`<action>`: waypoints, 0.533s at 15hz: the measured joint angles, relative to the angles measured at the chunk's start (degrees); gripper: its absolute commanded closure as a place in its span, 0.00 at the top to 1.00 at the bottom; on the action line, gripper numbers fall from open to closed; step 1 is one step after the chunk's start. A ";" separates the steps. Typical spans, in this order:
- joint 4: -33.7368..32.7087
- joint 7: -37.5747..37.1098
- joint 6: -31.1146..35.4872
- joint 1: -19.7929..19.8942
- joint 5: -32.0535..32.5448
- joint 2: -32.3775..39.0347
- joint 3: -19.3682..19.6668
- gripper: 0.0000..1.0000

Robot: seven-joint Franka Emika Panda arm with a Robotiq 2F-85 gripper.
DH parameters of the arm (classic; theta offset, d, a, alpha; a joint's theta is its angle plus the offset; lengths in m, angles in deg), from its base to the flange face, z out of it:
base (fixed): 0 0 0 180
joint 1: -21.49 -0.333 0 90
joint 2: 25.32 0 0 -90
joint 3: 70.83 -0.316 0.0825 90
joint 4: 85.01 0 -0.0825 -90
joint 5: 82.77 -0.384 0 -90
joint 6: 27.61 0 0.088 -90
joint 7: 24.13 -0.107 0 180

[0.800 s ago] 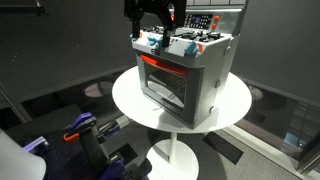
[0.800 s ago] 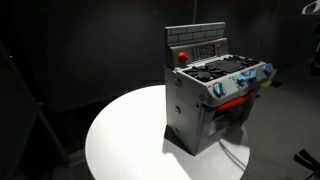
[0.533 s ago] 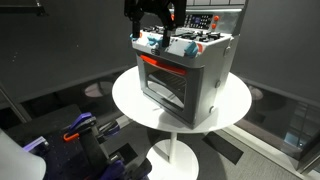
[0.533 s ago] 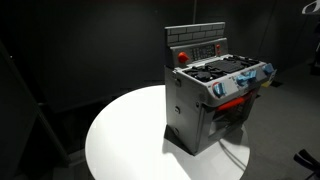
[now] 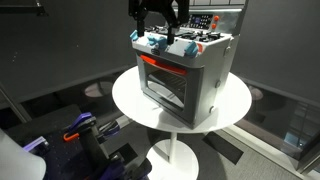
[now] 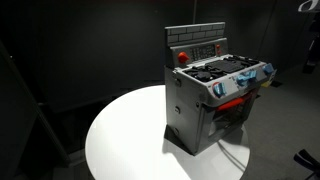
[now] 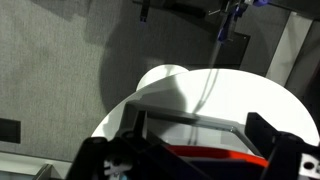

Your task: Press the top orange button on the right side of the stoves button display

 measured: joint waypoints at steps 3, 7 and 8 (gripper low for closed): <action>-1.72 -0.38 3.54 0.00 0.00 1.47 -0.95 1.00; -5.57 -2.30 8.73 0.00 0.19 5.18 -2.46 1.00; -6.63 -2.96 9.98 0.00 0.49 6.29 -2.84 1.00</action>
